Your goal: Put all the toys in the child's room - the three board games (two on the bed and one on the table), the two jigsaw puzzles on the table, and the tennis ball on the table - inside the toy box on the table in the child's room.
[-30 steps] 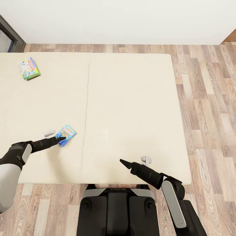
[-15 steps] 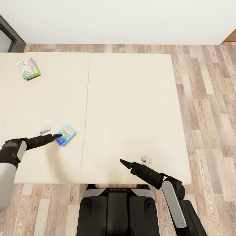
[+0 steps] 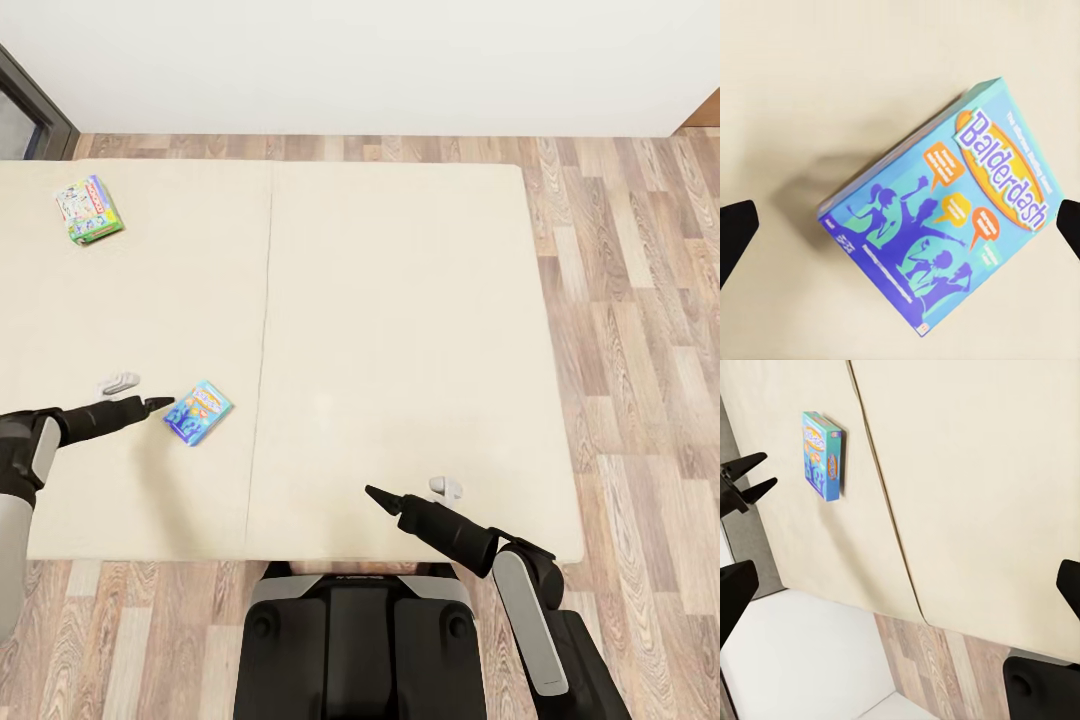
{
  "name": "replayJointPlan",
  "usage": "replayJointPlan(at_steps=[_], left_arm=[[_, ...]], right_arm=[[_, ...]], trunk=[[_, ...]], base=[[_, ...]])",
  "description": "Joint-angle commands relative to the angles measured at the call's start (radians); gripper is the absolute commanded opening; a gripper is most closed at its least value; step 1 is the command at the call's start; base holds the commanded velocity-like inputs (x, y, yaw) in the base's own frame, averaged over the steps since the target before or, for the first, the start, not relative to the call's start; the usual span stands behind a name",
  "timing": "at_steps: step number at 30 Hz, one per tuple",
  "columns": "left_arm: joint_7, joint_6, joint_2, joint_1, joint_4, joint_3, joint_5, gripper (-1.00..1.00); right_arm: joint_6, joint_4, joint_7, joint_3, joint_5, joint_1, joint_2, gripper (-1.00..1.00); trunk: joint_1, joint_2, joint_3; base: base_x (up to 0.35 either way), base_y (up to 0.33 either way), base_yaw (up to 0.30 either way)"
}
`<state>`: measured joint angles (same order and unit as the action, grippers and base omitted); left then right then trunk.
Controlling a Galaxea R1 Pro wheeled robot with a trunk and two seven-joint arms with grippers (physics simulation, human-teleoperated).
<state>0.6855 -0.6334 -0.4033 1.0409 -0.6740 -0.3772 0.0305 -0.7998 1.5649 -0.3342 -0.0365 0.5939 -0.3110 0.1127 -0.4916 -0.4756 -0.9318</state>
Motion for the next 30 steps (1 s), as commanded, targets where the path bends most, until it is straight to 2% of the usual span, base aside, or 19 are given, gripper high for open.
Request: replayJointPlan(at_steps=[1,8,16,19,22,30], left_arm=[[0.004,-0.007,0.000,0.001,-0.001,-0.004,0.003,1.00],[-0.006,-0.008,0.004,0.001,-0.002,0.000,0.004,1.00],[-0.025,-0.008,0.012,0.003,-0.002,0.038,0.001,1.00],[-0.048,-0.008,0.024,0.009,-0.003,0.046,0.000,1.00],[-0.078,-0.008,0.054,0.034,-0.003,0.050,0.000,1.00],[-0.109,-0.007,0.097,0.068,0.000,0.055,0.003,1.00]], right_arm=[[-0.005,0.000,-0.003,0.001,-0.002,0.000,0.001,1.00],[-0.004,0.000,-0.003,0.001,-0.002,0.000,0.001,1.00],[0.015,-0.001,-0.002,0.001,-0.002,0.000,0.002,1.00],[0.028,-0.001,-0.002,0.000,-0.002,0.000,0.001,1.00],[0.034,-0.001,-0.001,0.000,-0.002,0.000,0.001,1.00],[0.037,0.001,-0.001,-0.014,-0.004,0.000,-0.001,1.00]], trunk=[[-0.001,-0.001,-0.001],[-0.001,-0.001,-0.001],[-0.001,-0.001,-0.001],[-0.001,-0.001,-0.001],[-0.001,-0.001,-0.001],[-0.001,-0.001,-0.001]], base=[[0.000,0.000,0.000],[0.000,0.000,0.000],[0.000,0.000,0.000],[0.000,0.000,0.000],[0.000,0.000,0.000],[0.000,0.000,0.000]])
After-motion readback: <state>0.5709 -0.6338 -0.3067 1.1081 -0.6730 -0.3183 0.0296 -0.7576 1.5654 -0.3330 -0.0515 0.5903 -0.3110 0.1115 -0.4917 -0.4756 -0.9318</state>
